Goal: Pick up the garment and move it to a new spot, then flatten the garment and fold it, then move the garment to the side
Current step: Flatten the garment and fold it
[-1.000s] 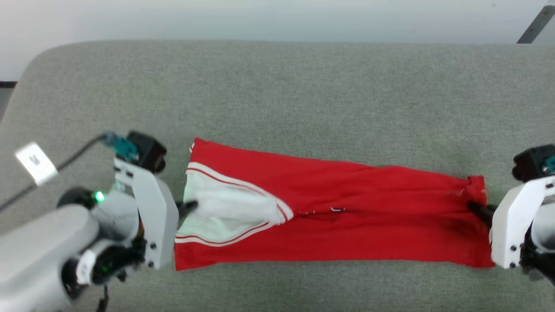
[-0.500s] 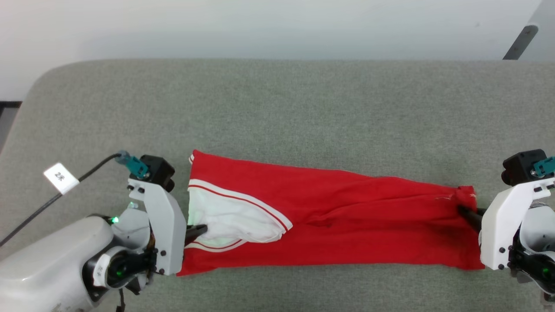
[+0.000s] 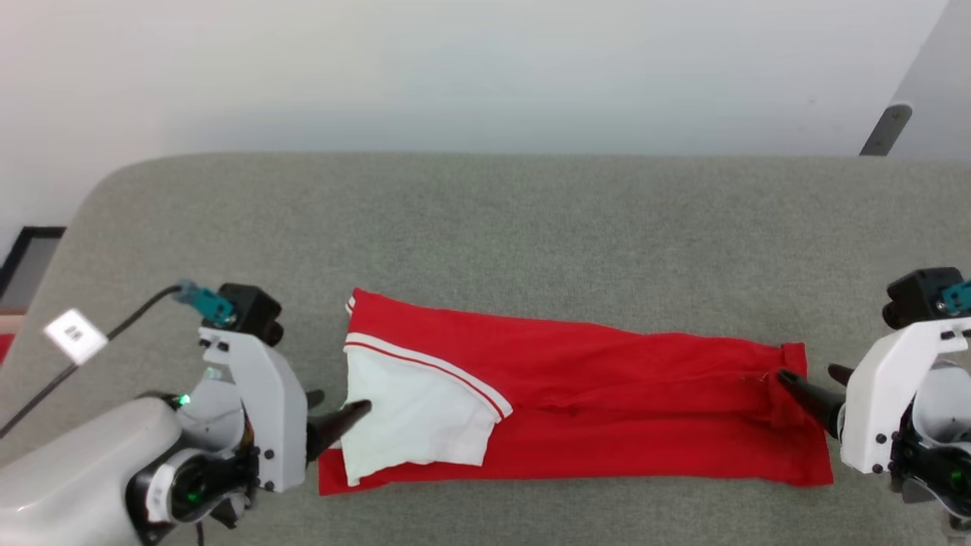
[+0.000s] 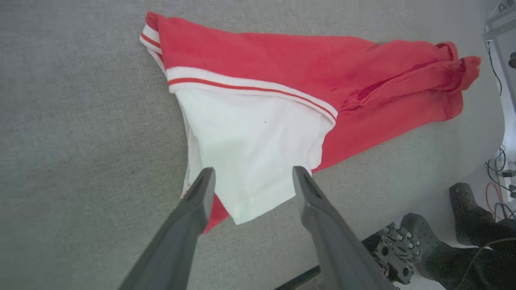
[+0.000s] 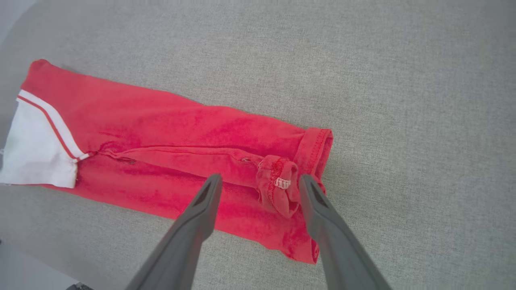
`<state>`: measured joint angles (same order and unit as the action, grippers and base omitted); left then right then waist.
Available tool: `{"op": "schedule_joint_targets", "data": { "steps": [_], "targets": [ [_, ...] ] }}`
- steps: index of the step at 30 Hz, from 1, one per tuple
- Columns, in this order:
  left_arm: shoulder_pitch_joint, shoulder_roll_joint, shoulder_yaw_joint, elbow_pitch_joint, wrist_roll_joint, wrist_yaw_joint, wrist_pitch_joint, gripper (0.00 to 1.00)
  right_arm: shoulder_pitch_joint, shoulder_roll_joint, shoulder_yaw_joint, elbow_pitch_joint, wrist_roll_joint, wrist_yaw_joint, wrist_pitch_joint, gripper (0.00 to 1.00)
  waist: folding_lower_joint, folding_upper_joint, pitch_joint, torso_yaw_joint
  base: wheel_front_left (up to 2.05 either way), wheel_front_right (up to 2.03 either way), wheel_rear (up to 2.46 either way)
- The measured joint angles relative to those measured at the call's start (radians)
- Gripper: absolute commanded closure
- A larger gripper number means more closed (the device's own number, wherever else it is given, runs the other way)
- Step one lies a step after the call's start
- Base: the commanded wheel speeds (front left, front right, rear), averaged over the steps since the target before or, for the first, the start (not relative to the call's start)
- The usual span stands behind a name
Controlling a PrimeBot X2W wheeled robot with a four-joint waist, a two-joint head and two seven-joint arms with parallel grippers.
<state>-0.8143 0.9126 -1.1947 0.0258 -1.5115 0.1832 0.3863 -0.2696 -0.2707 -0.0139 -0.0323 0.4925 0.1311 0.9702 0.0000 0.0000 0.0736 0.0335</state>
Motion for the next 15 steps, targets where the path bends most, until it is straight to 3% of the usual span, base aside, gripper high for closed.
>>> {"op": "schedule_joint_targets", "data": {
  "steps": [8,15],
  "targets": [
    [0.085,0.056,0.04,-0.049,0.066,0.004,-0.24,0.0,0.046,0.048,-0.079,-0.001,-0.03,0.0,0.053,0.0,0.0,0.0,-0.053,0.01,0.0,0.0,0.0],
    [0.214,0.102,0.089,-0.088,0.097,0.048,-0.516,0.0,0.059,0.081,-0.166,0.015,-0.084,0.0,0.111,0.0,0.0,0.0,-0.087,0.034,0.0,0.0,0.0]
  ]
}}
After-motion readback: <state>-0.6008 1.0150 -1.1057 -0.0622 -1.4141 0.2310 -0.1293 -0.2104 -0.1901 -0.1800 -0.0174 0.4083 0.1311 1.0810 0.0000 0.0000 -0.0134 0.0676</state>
